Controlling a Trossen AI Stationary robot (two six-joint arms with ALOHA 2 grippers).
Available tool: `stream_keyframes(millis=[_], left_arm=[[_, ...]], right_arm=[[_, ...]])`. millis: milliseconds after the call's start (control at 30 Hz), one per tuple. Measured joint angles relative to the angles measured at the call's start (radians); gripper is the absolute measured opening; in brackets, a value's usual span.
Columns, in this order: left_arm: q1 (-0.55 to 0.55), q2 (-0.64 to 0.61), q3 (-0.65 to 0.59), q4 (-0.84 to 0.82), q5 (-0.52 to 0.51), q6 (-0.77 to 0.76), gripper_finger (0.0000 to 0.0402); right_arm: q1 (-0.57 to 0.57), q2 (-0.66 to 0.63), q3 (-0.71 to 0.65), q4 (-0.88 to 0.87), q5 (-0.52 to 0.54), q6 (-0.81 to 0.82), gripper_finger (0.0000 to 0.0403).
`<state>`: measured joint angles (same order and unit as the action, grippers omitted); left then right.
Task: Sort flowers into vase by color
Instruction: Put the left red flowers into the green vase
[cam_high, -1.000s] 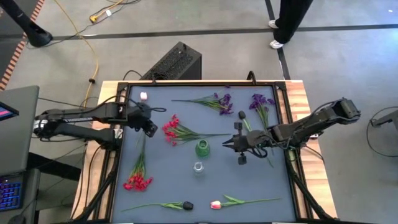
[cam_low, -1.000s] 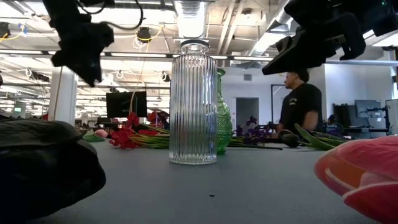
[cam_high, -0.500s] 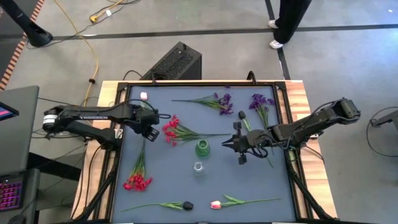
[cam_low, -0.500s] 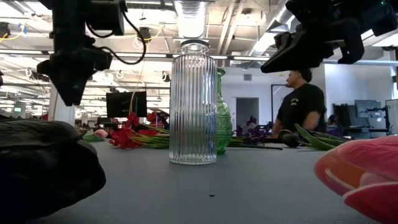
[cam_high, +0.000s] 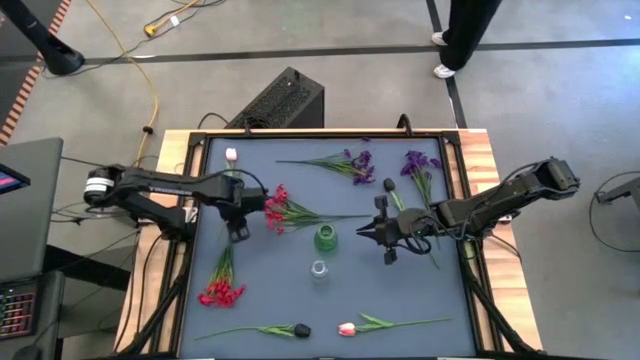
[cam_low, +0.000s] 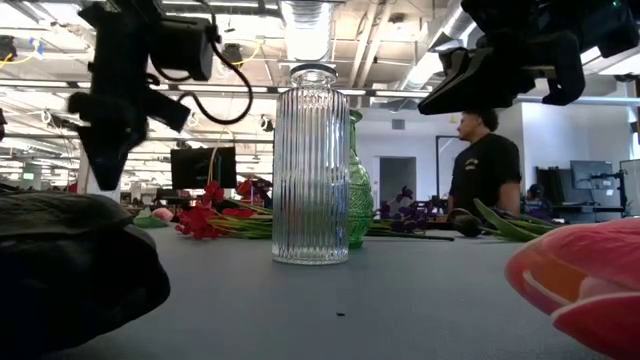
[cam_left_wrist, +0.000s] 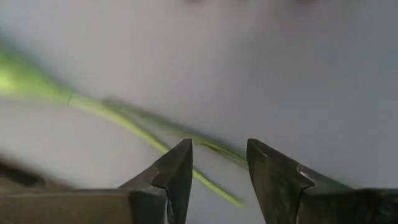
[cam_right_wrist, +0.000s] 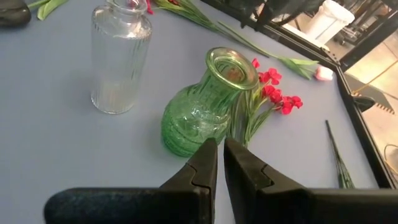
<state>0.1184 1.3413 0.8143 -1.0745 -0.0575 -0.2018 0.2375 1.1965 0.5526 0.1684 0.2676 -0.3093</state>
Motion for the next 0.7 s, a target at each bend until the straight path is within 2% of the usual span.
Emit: stream_keyframes(millis=[133,267,500,700], left_arm=[[-0.028,0.067,0.0,-0.019,0.044,0.425,0.0141],[-0.069,0.131,0.0,-0.046,-0.015,0.662,0.0141],[-0.132,0.216,0.0,-0.046,-0.124,0.913,0.0141],[-0.166,0.251,-0.001,-0.034,-0.159,0.993,0.0141]], right_arm=[[0.001,0.0,0.0,-0.005,0.0,0.026,0.0057],[0.005,0.0,0.0,-0.012,-0.001,0.046,0.0057],[0.005,0.0,0.0,-0.016,-0.005,0.047,0.0057],[0.005,0.0,0.0,-0.019,-0.005,0.048,0.0057]])
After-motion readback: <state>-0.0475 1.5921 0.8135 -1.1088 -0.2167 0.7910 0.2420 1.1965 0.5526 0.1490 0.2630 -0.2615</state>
